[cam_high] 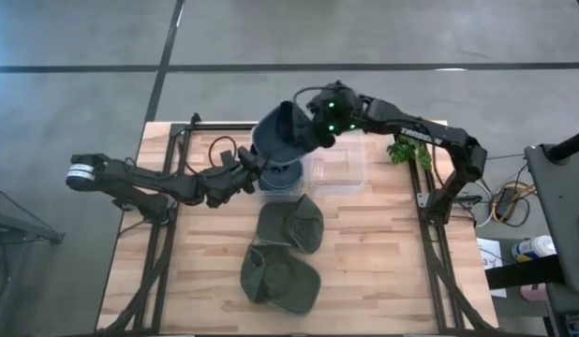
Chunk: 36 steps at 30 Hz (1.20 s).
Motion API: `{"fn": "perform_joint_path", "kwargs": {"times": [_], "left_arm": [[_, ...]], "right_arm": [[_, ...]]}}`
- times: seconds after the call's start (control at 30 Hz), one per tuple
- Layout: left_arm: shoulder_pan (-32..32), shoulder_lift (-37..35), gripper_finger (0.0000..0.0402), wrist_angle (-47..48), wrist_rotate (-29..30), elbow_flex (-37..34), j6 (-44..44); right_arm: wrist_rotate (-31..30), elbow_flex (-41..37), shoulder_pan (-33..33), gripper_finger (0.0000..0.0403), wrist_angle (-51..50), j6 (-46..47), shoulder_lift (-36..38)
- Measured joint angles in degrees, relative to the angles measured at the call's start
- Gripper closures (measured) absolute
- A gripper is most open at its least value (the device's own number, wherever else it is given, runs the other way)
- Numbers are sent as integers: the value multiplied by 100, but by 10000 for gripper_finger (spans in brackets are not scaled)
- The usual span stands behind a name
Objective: Pick & Place hat
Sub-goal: Put the blue cap into the left transparent bin
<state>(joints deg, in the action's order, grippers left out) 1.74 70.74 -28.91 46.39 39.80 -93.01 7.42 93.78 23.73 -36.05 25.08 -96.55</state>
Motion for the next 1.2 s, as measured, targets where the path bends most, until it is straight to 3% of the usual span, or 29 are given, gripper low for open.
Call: {"fn": "perform_joint_path", "kwargs": {"times": [0.33,0.53,0.73,1.2], "left_arm": [[53,19,394,44,-137,228,334],[134,24,394,77,-152,217,292],[139,24,394,98,-153,219,292],[136,35,394,166,-111,217,317]], "right_arm": [[-188,24,50,394,-127,-28,-473],[-214,83,154,394,-133,16,-470],[-615,148,212,394,-284,-396,-370],[-203,646,212,394,-553,-314,-154]]}}
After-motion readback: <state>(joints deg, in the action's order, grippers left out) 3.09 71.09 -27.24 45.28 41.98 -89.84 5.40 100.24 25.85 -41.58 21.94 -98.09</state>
